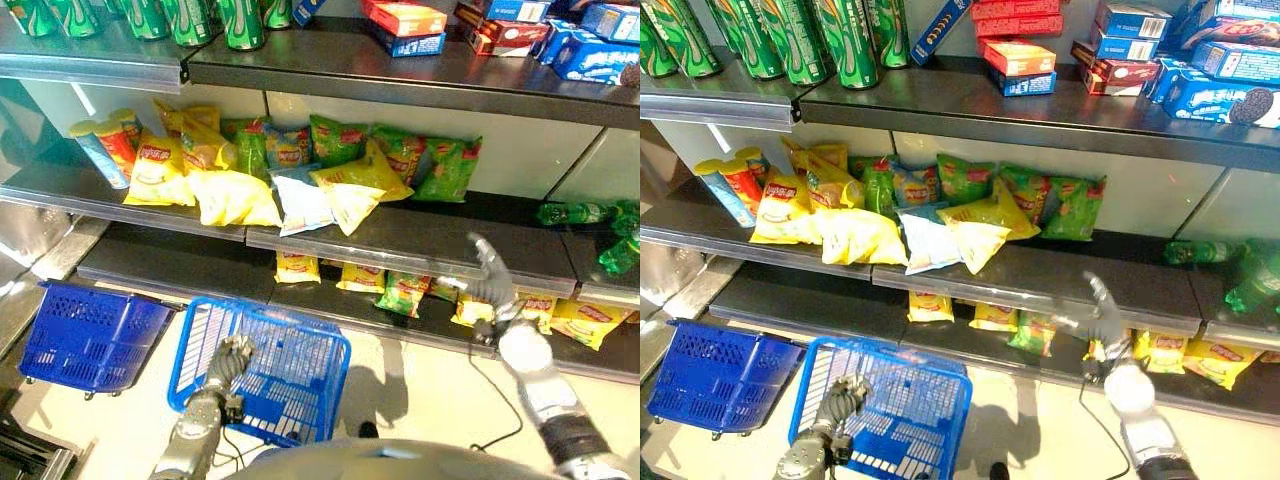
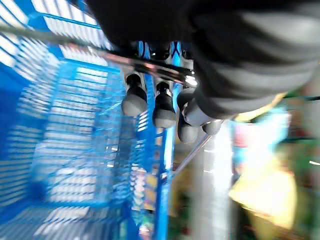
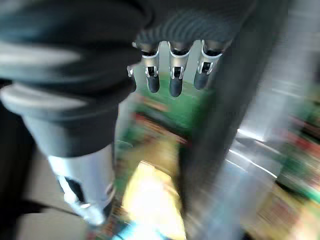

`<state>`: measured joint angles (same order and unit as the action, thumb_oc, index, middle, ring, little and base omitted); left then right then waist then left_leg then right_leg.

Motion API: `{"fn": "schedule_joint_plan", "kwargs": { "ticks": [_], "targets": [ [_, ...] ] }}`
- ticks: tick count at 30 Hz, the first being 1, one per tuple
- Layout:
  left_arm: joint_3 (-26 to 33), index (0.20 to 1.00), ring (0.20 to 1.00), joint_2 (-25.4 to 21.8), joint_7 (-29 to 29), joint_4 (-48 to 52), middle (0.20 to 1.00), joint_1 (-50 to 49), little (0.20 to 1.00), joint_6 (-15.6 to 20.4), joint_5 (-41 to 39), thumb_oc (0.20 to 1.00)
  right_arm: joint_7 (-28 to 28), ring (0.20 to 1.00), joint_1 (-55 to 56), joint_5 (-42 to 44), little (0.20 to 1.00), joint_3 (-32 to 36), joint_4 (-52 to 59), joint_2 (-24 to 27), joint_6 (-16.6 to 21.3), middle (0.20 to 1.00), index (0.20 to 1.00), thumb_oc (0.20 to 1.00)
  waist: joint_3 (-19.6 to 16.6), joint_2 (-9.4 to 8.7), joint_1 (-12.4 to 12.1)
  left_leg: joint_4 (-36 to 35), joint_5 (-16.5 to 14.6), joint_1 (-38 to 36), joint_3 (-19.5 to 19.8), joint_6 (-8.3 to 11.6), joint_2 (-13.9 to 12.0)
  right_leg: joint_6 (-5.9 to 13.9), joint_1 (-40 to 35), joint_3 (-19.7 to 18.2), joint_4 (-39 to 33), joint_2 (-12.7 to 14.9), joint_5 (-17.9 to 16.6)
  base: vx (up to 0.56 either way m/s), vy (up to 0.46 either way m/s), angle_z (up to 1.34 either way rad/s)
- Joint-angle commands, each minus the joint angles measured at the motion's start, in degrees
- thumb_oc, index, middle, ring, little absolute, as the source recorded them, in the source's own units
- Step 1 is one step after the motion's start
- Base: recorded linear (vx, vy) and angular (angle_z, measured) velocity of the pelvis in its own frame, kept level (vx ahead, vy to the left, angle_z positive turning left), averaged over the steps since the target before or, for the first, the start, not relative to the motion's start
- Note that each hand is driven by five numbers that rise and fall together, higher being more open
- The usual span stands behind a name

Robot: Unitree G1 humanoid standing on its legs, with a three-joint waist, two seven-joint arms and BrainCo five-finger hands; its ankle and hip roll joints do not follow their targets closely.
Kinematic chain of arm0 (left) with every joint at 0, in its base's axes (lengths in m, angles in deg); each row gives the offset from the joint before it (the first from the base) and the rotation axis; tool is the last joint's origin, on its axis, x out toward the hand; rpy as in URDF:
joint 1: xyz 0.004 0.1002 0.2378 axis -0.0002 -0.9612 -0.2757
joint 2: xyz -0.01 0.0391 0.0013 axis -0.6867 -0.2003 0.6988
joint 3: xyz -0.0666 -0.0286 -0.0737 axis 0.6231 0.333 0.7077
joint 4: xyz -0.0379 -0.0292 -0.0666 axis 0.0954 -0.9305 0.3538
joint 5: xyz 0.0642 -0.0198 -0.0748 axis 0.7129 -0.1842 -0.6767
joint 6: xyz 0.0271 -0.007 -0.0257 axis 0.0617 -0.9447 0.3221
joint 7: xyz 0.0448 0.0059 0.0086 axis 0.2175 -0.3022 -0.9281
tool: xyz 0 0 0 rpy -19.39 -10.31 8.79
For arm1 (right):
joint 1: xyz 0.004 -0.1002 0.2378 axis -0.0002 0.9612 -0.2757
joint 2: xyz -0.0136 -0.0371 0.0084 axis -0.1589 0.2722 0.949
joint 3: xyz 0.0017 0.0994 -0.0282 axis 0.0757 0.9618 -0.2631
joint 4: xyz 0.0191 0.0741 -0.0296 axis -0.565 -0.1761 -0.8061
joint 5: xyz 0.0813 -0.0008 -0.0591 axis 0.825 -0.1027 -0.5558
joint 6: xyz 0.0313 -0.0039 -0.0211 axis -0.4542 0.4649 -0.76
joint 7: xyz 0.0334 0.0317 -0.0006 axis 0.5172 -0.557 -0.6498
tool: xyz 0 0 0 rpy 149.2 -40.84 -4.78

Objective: Pick up the snacks into the basket

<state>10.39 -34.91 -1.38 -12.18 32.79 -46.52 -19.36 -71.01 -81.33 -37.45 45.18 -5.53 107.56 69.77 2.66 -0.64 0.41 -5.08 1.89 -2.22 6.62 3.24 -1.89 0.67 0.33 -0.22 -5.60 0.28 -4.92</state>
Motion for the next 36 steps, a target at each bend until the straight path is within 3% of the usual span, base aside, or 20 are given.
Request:
{"fn": "schedule_joint_plan", "kwargs": {
  "ticks": [1,6,8,9,21,28,36],
  "targets": [
    [2.8,0.2,0.2,-2.4,0.8,6.8,0.2,5.8,0.2,6.0,-2.3,0.2,-2.3,1.0,-7.5,-0.2,1.0,0.6,-0.5,1.3,3.0,1.0,1.0,1.0,0.0,-3.23,-1.3,1.3,-3.1,2.6,1.9,-1.65,1.5,7.22,0.7,-1.0,0.6,4.2,3.7,-0.1,-0.016,-0.02],
    [3.3,0.2,0.2,-2.9,-1.3,14.6,0.2,7.1,0.2,6.4,-3.4,0.2,-4.5,1.0,-18.8,6.9,1.0,-2.8,-2.1,-0.4,2.2,1.0,1.0,1.0,4.2,-4.88,-2.8,4.0,-3.2,6.8,2.7,-1.72,2.1,6.79,4.0,-1.0,1.2,4.0,2.5,-0.15,-0.025,-0.06],
    [3.2,0.2,0.2,-3.8,-1.2,16.8,0.2,7.6,0.2,7.1,-3.9,0.2,-5.9,1.0,-24.0,4.0,1.0,-4.7,-3.3,1.1,1.9,1.0,1.0,1.0,6.1,-4.97,-3.3,5.6,-3.3,9.1,2.6,-1.87,2.6,6.64,6.5,-1.0,3.1,4.1,2.6,-0.22,0.006,-0.03],
    [2.2,0.2,0.2,-5.1,-0.9,19.4,0.2,9.0,0.2,7.8,-4.1,0.2,-7.8,1.0,-31.1,-2.7,1.0,-8.4,-6.9,4.7,0.2,1.0,1.0,1.0,8.1,-4.99,-4.2,7.3,-3.3,11.8,2.9,-1.88,3.2,6.46,9.3,-0.8,5.1,4.4,2.5,-0.21,0.014,0.06],
    [-1.8,0.2,0.2,-5.9,-1.4,29.7,0.2,14.3,0.2,9.4,-7.8,0.2,-10.6,1.0,-56.1,-8.0,1.0,-23.1,-32.1,12.9,-4.5,1.0,1.0,1.0,14.1,-4.46,-6.9,12.1,-1.8,21.3,5.7,-1.43,5.8,6.26,17.8,0.7,11.0,4.8,2.6,-0.11,0.025,0.13],
    [-2.5,0.2,0.2,-7.1,-1.8,30.6,0.2,16.0,0.2,10.0,-8.4,0.2,-11.6,1.0,-63.1,-10.0,1.0,-27.1,-38.9,15.5,-5.9,1.0,1.0,1.0,15.4,-4.31,-8.1,13.4,-1.9,22.8,6.9,-1.42,6.8,6.3,18.6,1.4,11.9,5.4,2.9,-0.02,0.007,0.2],
    [-3.4,0.2,0.2,-8.1,-1.4,31.7,0.2,16.9,0.2,9.7,-9.0,0.2,-10.4,1.0,-73.6,-20.1,1.0,-38.8,-48.4,22.0,-9.7,1.0,1.0,1.0,16.5,-5.25,-9.8,14.3,-1.7,24.0,9.1,-1.03,7.6,6.55,18.3,3.2,12.1,6.2,3.2,0.01,-0.001,0.15]
  ]
}}
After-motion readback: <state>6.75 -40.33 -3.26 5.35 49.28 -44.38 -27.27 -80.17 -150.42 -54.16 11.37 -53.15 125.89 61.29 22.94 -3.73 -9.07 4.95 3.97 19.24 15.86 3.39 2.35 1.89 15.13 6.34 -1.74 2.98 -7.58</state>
